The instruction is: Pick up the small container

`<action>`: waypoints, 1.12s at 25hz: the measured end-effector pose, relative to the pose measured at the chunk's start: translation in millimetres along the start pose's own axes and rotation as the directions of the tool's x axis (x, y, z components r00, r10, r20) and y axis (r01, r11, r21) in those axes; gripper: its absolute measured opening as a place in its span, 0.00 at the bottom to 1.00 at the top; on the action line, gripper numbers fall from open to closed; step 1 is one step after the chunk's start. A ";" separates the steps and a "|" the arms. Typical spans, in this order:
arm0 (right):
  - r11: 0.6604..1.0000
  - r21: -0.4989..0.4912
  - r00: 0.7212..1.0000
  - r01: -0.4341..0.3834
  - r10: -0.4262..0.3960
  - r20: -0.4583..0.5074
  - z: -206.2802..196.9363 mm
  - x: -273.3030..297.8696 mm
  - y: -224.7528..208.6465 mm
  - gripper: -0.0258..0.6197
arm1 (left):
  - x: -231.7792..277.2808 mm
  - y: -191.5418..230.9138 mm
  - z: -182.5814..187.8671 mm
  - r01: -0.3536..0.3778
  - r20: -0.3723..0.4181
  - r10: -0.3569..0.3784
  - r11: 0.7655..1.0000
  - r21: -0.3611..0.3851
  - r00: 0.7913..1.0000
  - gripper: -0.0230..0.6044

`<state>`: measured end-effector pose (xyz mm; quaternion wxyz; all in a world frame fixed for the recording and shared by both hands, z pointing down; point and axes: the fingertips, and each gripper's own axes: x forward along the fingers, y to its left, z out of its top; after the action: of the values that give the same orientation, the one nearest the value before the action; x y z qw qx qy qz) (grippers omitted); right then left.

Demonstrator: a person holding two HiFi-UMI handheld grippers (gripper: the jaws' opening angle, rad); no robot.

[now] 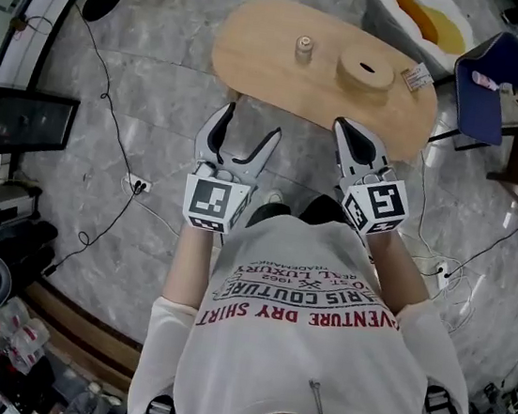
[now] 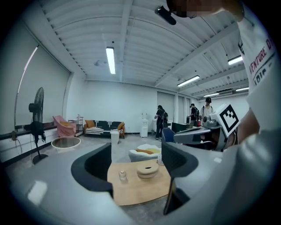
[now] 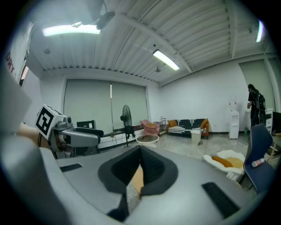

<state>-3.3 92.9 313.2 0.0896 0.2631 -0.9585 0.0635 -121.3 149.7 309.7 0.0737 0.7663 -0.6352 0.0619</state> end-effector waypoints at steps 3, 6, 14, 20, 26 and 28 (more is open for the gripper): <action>0.999 0.020 0.999 0.028 -0.027 -0.025 -9.6 27.0 -24.2 0.03 | 36.2 12.8 -15.9 0.034 -0.022 -0.034 0.999 0.001 0.999 0.58; 0.998 0.038 0.998 0.046 -0.044 -0.039 -20.4 57.9 -55.0 0.03 | 79.0 26.8 -33.8 0.054 -0.059 -0.055 0.998 -0.010 0.997 0.58; 0.992 0.121 0.997 0.044 -0.037 -0.063 -44.5 137.0 -143.5 0.03 | 194.4 57.0 -69.0 0.068 -0.139 -0.069 0.998 -0.011 0.988 0.64; 0.992 0.119 0.997 0.037 -0.028 -0.076 -68.7 190.6 -195.9 0.03 | 269.7 71.1 -104.0 0.111 -0.177 -0.115 0.993 -0.034 0.977 0.66; 0.983 0.167 0.988 0.076 -0.051 -0.148 -127.7 233.5 -228.4 0.03 | 327.5 88.2 -182.0 0.140 -0.274 -0.149 0.989 -0.051 0.950 0.66; 0.978 0.187 0.983 0.096 -0.063 -0.173 -150.0 245.9 -235.5 0.03 | 343.7 96.7 -212.0 0.130 -0.307 -0.139 0.990 -0.051 0.942 0.67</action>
<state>-69.0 -204.0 527.6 0.1456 0.3027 -0.9255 0.1749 -152.9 -158.7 585.8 0.1880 0.7875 -0.5629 0.1664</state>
